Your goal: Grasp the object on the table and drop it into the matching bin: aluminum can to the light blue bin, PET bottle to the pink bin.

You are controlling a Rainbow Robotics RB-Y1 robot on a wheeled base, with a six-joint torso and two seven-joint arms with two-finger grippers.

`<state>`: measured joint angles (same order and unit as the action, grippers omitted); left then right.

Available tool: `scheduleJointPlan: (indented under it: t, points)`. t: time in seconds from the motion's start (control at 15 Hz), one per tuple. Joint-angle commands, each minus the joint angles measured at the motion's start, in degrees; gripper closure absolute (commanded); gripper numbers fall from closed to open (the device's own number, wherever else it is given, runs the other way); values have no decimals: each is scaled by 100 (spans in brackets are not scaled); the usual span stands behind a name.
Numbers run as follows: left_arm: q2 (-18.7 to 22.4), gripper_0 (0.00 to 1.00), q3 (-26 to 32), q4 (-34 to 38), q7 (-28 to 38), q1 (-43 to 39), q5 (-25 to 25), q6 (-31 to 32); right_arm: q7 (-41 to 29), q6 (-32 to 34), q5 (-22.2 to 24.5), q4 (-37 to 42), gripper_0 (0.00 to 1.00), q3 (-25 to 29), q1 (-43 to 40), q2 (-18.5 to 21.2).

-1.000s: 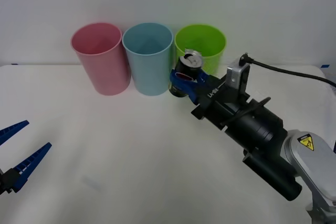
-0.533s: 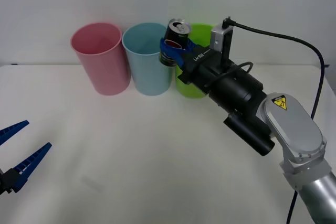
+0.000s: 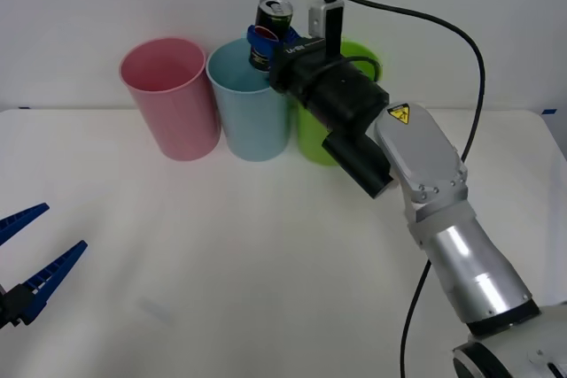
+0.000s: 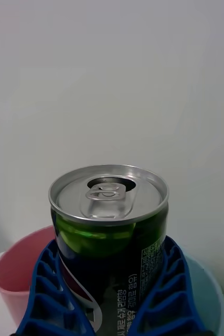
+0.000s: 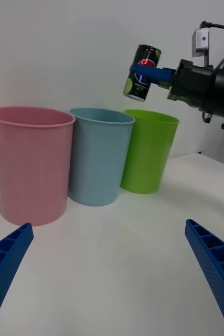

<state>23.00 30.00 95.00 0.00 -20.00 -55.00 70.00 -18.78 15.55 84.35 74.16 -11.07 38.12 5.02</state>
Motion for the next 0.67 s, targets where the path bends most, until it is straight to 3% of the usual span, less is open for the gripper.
scheduleJointPlan:
  t: [0.07, 0.4, 0.67]
  points:
    - [0, 0, 0, 0, 0, 0, 0, 0, 41, -360, 73, -675, 100, 70, 494, -247]
    - [0, 0, 0, 0, 0, 0, 0, 0, 147, -782, 143, -1492, 100, 149, 1039, -554]
    - [0, 0, 0, 0, 0, 0, 0, 0, 200, -817, 152, -1580, 100, 149, 1101, -590]
